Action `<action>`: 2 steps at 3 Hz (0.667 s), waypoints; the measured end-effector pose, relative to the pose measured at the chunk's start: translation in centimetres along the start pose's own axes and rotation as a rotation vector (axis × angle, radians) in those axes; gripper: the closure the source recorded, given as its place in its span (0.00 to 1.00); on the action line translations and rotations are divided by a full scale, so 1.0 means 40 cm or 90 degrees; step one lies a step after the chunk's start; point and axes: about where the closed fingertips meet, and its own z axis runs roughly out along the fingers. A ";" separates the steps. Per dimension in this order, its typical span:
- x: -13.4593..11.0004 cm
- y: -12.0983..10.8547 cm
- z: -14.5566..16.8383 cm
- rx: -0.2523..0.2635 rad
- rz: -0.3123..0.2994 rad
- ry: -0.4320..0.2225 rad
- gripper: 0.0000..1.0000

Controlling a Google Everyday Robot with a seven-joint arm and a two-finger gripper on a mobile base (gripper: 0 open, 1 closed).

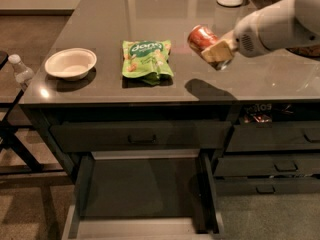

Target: Pick coke can from middle drawer and place on counter

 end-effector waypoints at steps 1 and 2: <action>-0.023 -0.028 0.064 -0.016 -0.002 0.018 1.00; -0.016 -0.050 0.120 -0.031 0.003 0.039 1.00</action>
Offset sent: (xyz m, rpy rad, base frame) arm 0.0723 0.0030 -0.0363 -0.0215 0.1227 0.0251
